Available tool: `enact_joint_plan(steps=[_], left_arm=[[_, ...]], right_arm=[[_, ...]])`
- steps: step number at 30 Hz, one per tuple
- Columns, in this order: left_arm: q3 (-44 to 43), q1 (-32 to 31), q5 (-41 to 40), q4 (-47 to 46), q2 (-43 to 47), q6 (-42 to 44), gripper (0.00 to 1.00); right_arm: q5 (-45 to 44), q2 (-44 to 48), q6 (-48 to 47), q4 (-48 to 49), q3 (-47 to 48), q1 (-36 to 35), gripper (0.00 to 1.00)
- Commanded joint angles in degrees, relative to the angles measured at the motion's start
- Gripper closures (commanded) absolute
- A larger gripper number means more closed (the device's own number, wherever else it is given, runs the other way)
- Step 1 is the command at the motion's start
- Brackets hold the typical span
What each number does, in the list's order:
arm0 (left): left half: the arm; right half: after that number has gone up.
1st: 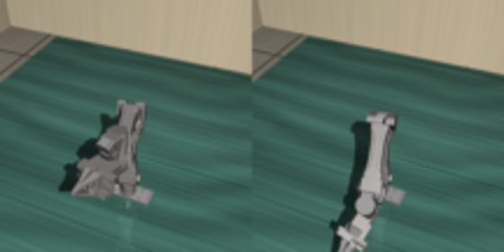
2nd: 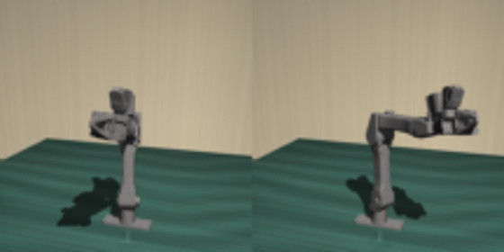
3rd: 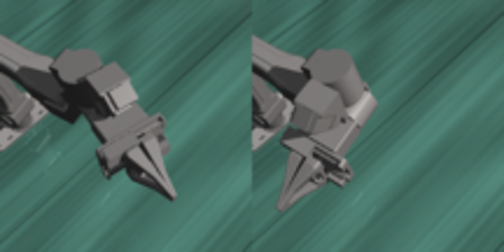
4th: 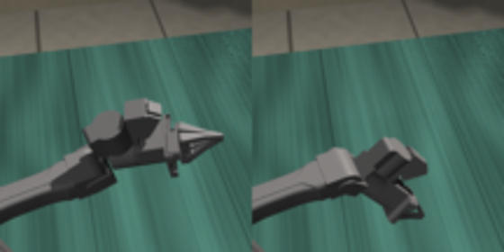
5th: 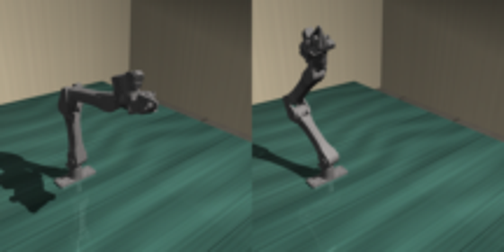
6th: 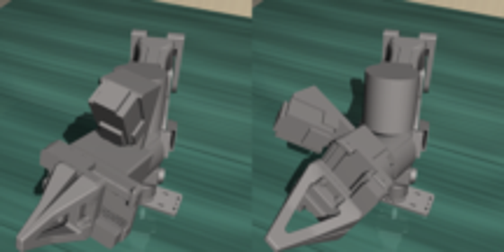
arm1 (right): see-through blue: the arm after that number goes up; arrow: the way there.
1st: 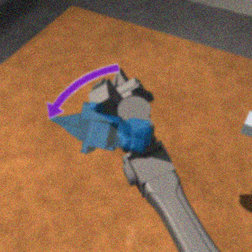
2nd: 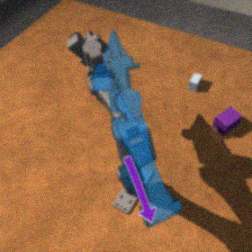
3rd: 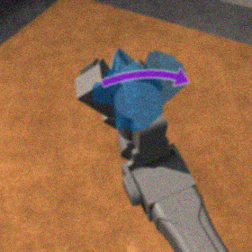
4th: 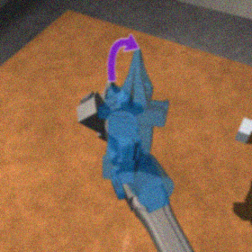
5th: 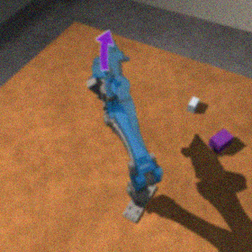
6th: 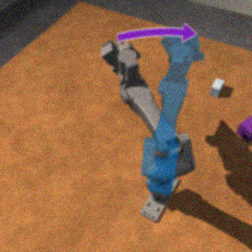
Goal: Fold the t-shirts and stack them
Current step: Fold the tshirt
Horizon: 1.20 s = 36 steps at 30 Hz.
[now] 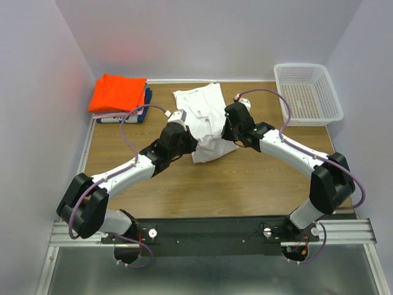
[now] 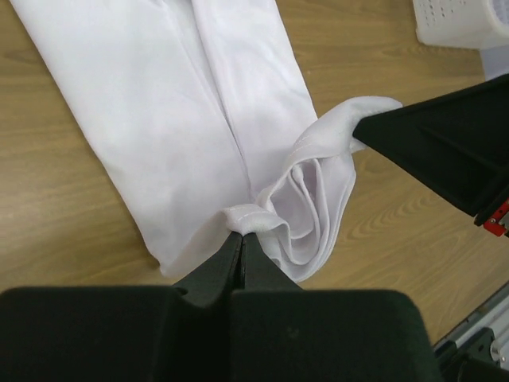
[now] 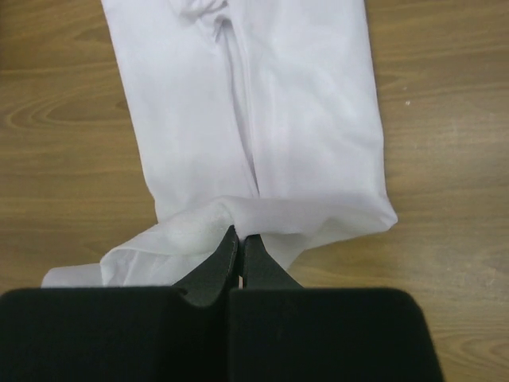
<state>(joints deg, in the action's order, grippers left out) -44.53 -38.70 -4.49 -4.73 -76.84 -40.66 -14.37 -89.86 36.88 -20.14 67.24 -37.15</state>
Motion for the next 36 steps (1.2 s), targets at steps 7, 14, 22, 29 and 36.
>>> enact_joint_plan(steps=[7,14,22,29,36], left_arm=[[-7.3,6.6,0.4,-0.3,-7.3,5.2,1.00],[-11.4,9.5,1.6,-0.2,-12.8,6.5,1.00],[-15.3,12.8,3.0,0.0,-18.7,8.3,1.00],[-18.6,14.3,3.8,0.9,-23.7,9.0,1.00],[-21.7,15.7,3.9,1.5,-28.2,9.6,1.00]], right_arm=[[-4.5,-9.6,-5.1,0.3,11.0,2.8,0.99],[-3.1,-16.4,-8.1,0.8,17.0,4.0,0.99],[-0.3,-22.7,-8.9,0.9,22.9,6.2,0.99],[2.1,-27.5,-9.8,0.9,26.9,7.8,0.99],[4.8,-32.5,-10.2,0.9,31.4,8.6,0.99]])
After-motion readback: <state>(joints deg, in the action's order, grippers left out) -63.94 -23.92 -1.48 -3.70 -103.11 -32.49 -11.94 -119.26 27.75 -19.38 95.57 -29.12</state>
